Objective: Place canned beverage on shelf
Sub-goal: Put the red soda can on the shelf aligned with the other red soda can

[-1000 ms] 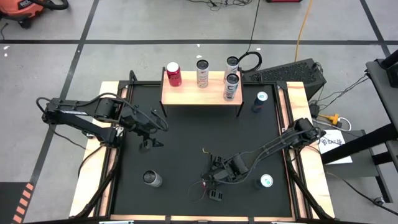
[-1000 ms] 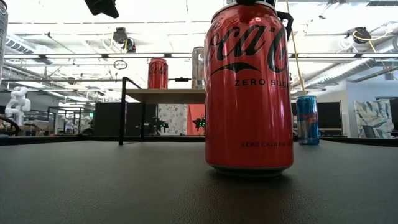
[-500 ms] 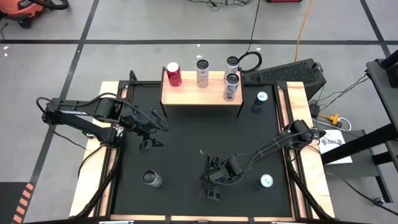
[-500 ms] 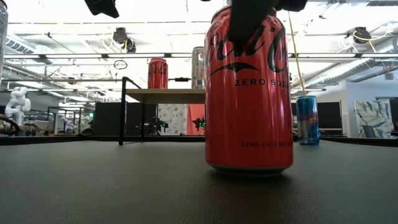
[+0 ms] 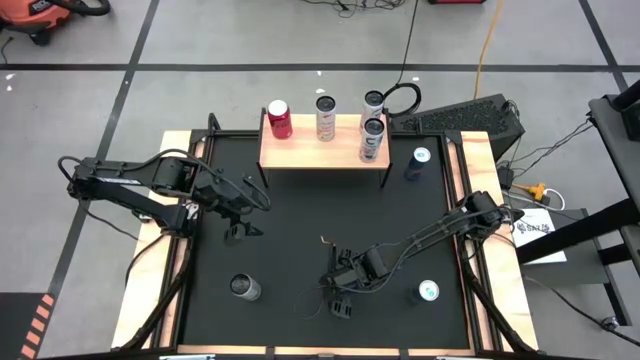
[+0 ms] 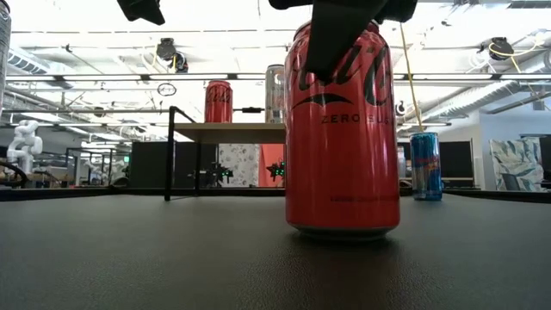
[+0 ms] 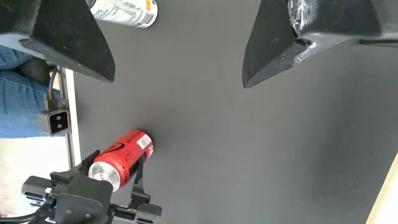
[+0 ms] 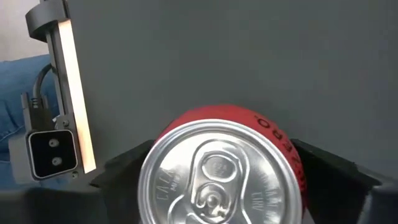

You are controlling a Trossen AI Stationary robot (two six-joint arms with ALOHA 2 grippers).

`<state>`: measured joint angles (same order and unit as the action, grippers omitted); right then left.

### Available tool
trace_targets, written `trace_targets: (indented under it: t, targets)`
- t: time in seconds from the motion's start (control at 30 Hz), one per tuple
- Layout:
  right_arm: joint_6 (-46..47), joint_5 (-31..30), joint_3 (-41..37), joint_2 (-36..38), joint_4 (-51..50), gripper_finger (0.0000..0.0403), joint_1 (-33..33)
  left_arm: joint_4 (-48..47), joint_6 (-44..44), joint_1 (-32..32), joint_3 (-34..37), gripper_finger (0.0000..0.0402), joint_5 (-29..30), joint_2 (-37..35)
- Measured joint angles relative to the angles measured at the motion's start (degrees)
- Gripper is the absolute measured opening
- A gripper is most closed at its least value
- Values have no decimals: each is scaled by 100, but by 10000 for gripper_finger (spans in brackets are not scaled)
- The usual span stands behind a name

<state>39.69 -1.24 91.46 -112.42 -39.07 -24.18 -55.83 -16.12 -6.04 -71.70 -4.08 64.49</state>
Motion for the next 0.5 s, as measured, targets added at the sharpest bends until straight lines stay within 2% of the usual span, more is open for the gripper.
trace_targets:
  t: [0.2,0.5]
  targets:
    - [-6,42,2,15,-3,273,0,0,0,2,0,354,0,0]
    - [-29,105,9,15,-125,276,14,0,-1,1,0,354,0,0]
